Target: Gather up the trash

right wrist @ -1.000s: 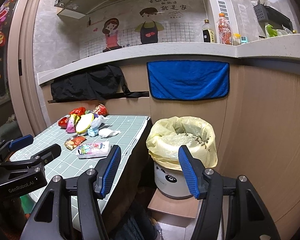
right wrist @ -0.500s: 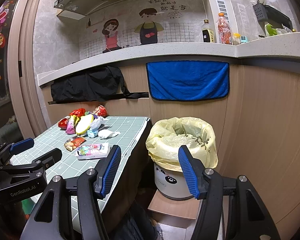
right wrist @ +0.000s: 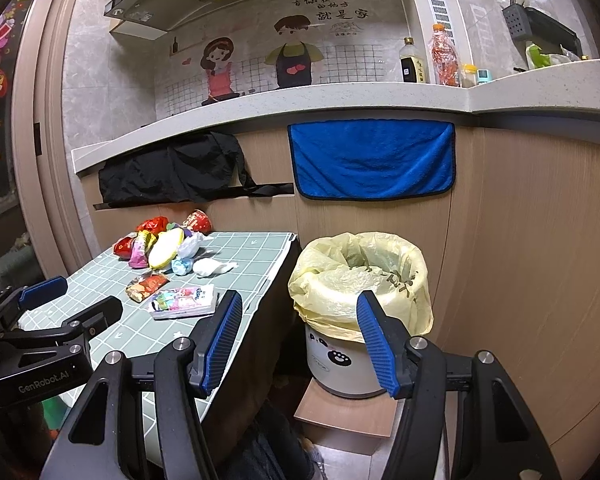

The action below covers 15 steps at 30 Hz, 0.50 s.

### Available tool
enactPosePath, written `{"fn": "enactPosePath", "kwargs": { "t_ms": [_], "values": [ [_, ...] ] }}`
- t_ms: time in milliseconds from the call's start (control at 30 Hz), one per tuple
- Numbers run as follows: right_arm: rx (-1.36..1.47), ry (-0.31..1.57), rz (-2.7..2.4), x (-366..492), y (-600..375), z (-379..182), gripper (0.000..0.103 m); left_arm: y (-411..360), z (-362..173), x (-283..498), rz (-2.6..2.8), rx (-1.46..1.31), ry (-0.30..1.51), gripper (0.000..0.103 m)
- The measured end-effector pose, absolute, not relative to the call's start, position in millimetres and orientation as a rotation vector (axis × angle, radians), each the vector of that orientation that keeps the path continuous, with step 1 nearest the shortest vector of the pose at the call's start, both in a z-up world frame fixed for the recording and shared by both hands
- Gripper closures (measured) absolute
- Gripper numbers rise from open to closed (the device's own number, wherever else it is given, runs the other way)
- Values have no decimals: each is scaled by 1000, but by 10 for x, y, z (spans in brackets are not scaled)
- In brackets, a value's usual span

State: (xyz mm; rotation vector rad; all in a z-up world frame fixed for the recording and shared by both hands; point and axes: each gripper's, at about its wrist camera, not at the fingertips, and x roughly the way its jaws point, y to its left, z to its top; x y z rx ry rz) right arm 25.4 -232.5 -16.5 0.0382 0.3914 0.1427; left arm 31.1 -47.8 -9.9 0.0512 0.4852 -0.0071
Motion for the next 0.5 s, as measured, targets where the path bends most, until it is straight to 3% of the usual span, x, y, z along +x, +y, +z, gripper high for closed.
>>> {"fn": "enactPosePath", "kwargs": {
  "t_ms": [500],
  "values": [
    [50,402,129,283,-2405,-218,46,-525,-122,406,-28,49,497,16]
  ]
}}
